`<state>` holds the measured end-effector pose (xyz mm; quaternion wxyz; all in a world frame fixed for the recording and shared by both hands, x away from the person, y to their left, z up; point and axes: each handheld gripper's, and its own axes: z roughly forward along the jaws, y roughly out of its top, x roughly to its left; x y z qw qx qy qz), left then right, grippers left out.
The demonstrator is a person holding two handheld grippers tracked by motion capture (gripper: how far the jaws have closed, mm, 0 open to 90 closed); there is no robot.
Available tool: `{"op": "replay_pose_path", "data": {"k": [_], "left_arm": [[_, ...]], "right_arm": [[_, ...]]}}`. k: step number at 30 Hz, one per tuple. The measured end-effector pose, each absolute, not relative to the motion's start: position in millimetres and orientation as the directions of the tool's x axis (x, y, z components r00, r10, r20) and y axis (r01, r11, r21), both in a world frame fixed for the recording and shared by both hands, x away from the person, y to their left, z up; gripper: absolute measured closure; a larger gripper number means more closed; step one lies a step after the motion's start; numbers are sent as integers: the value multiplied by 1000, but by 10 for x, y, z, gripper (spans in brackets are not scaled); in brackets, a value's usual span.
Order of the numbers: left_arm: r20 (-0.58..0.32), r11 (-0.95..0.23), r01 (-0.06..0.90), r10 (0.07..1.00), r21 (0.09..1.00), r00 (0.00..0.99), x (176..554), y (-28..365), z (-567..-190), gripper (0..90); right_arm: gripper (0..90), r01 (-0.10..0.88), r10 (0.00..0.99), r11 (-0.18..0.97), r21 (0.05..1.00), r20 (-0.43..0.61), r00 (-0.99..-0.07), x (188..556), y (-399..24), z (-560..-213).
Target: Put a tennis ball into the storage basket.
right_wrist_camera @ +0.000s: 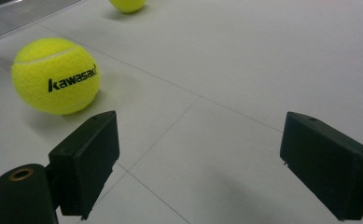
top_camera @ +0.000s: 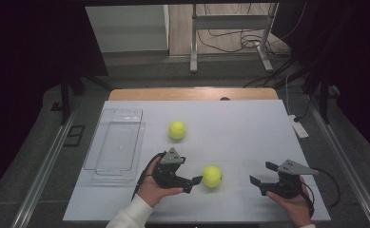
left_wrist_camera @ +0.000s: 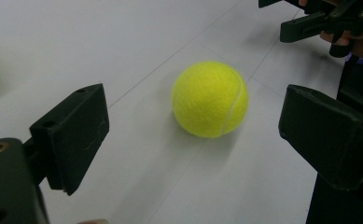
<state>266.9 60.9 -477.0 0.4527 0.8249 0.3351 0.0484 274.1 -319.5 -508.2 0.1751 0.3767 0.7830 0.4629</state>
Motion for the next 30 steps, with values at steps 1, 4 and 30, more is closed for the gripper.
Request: {"op": "replay_pose_path", "data": {"k": [1,4,30], "left_arm": [[-223,-371,509,593,777,774,2675,589,-4776,94],[-224,-382,512,589,769,777,2688,546,-4789,91],[-218,-443,513,562,736,798,2769,192,-4839,69]], "right_arm": [[124,428,752,288,857,75,-655,2741,-3193,-5082],[124,425,749,289,858,74,-658,2743,-3189,-5083],[124,428,753,288,856,74,-654,2751,-3199,-5086]]}}
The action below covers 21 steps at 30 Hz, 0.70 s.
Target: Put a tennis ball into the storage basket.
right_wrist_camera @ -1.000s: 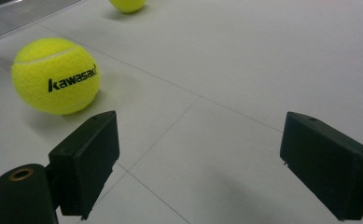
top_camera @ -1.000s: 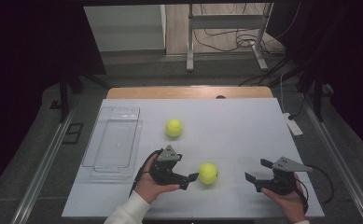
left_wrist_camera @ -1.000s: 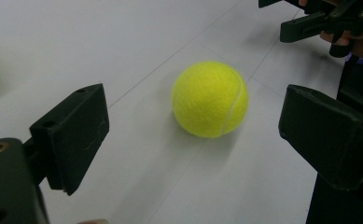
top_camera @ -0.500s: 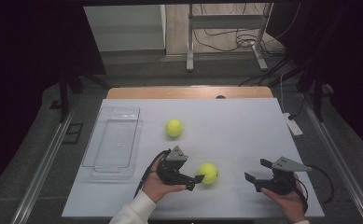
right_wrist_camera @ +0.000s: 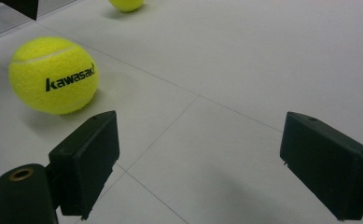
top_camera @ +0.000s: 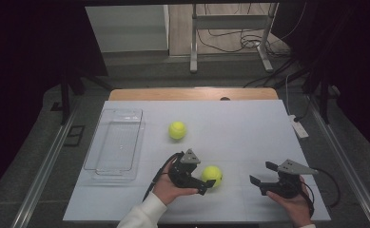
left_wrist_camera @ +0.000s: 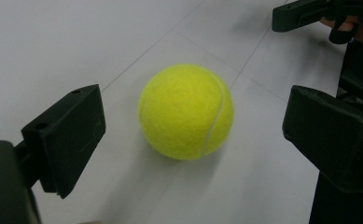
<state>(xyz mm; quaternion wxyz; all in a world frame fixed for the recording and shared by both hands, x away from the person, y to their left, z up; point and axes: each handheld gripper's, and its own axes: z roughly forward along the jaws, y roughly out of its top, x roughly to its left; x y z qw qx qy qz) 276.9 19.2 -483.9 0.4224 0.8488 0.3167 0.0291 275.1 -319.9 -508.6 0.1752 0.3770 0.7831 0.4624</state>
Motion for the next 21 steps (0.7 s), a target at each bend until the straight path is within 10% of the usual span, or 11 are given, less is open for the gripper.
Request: {"op": "replay_pose_path", "data": {"k": [21], "left_arm": [[-216,-486,538,570,689,792,2873,-37,-4958,67]], "right_arm": [[125,432,756,289,855,73,-650,2757,-3216,-5090]]}}
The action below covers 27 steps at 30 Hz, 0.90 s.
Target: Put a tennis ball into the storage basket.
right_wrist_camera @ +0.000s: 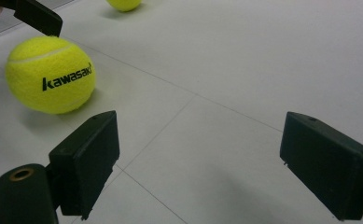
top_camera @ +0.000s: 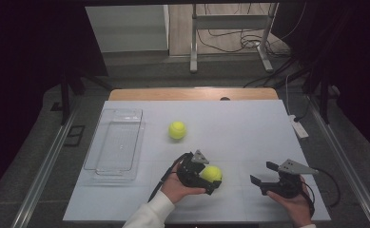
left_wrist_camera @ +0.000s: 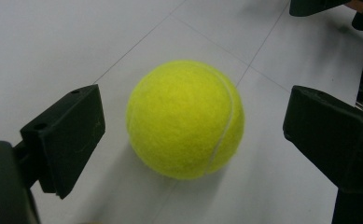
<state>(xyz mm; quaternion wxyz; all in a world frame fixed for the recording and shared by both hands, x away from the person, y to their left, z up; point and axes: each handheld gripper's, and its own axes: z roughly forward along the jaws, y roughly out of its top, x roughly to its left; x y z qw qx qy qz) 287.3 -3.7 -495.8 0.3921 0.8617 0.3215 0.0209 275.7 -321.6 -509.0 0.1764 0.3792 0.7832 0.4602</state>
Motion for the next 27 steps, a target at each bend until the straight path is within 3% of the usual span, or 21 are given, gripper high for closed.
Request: {"op": "replay_pose_path", "data": {"k": [18,27], "left_arm": [[-194,-526,545,580,652,791,2949,-190,-5070,72],[-179,-526,558,605,642,776,2942,-213,-5110,250]], "right_arm": [[125,434,757,291,853,72,-650,2757,-3220,-5089],[125,434,755,287,854,77,-651,2760,-3223,-5092]]}}
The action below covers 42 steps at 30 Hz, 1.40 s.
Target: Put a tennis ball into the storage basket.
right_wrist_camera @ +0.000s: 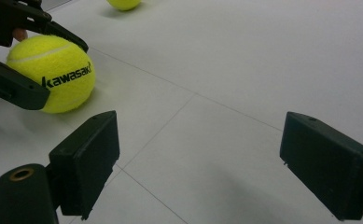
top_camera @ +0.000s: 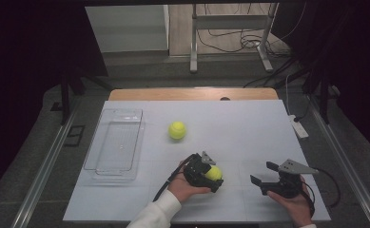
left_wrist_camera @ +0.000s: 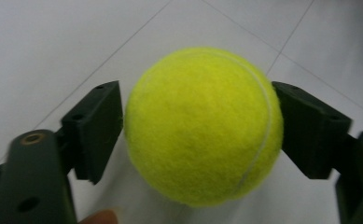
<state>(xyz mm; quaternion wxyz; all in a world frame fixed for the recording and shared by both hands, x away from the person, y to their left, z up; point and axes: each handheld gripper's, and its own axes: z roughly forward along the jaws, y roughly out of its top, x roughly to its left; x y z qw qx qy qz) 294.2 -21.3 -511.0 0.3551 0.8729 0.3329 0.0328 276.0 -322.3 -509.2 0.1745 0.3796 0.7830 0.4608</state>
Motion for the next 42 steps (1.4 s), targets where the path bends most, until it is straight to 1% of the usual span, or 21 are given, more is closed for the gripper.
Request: {"op": "replay_pose_path", "data": {"k": [7,20,32,38,41,42], "left_arm": [[-153,-528,537,604,658,782,2909,-212,-5098,267],[-162,-489,500,580,715,798,2853,-84,-5002,268],[-199,-407,502,592,763,781,2802,212,-4937,269],[-173,-404,475,592,782,787,2759,338,-4859,268],[-145,-389,450,606,804,782,2731,432,-4800,268],[-152,-376,452,609,809,779,2727,466,-4774,268]], "right_arm": [[125,434,756,286,854,77,-650,2759,-3227,-5092],[126,435,756,280,856,82,-649,2763,-3230,-5100],[126,441,762,267,857,92,-641,2755,-3224,-5099],[126,441,762,263,858,95,-640,2749,-3231,-5097],[127,442,763,263,858,95,-639,2757,-3226,-5101],[127,442,763,267,856,92,-640,2760,-3221,-5100]]}}
